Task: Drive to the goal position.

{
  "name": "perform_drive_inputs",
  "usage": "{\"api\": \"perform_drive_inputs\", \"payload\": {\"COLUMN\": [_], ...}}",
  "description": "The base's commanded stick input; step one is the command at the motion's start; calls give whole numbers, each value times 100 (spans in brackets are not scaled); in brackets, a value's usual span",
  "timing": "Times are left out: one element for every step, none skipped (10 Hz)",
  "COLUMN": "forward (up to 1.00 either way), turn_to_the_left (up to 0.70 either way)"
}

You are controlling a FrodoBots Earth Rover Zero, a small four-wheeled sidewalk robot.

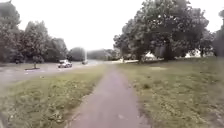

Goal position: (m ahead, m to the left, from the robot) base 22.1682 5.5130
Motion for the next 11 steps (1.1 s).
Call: {"api": "perform_drive_inputs", "payload": {"forward": [100,100,100,100,100,100,100,100,100,100,100], "turn_to_the_left": [0,0,0,0,0,0,0,0,0,0,0]}}
